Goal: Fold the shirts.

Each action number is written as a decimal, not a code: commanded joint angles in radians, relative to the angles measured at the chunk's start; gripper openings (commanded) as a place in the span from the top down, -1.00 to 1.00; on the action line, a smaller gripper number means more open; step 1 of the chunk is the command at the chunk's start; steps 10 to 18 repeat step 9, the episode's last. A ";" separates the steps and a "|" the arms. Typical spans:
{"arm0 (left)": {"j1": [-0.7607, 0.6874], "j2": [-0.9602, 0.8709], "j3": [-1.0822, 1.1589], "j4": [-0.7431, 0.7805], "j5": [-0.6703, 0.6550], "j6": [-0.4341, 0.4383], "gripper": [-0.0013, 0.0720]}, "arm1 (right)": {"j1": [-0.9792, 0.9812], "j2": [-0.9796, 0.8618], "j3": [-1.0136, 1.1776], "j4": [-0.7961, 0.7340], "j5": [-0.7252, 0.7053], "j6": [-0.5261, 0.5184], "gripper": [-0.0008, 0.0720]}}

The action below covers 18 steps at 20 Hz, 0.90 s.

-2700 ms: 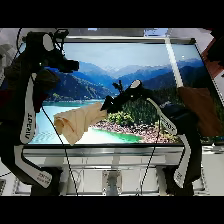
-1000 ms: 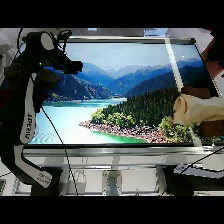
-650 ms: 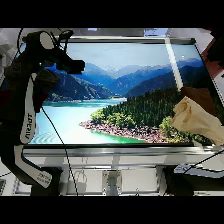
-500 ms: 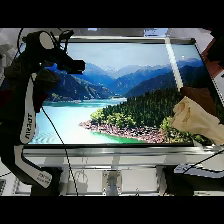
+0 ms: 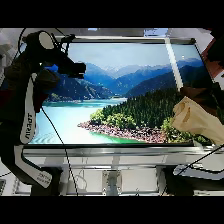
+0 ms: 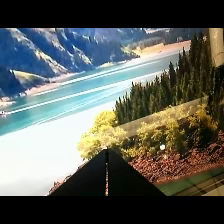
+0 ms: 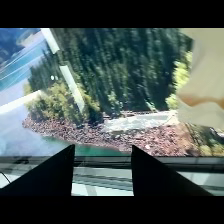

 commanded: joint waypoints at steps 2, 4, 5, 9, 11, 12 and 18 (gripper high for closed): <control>0.000 0.000 0.000 -0.004 -0.040 -0.006 0.93 | 0.073 0.001 0.000 0.040 -0.014 -0.020 -0.14; 0.000 0.000 0.000 -0.004 -0.040 -0.006 0.93 | 0.083 0.001 0.000 0.040 -0.014 -0.021 -0.15; 0.000 0.000 0.000 -0.004 -0.040 -0.006 0.93 | 0.084 0.001 0.000 0.041 -0.014 -0.021 -0.14; 0.000 0.000 0.000 -0.004 -0.040 -0.006 0.93 | 0.083 0.001 0.000 0.041 -0.014 -0.020 -0.14; 0.000 0.000 0.000 -0.004 -0.040 -0.006 0.93 | 0.083 0.001 0.000 0.041 -0.014 -0.020 -0.14; 0.000 0.000 0.000 -0.004 -0.040 -0.006 0.93 | 0.083 0.001 0.000 0.041 -0.014 -0.020 -0.14; 0.000 0.000 0.000 -0.004 -0.040 -0.006 0.93 | 0.083 0.001 0.000 0.041 -0.014 -0.020 -0.14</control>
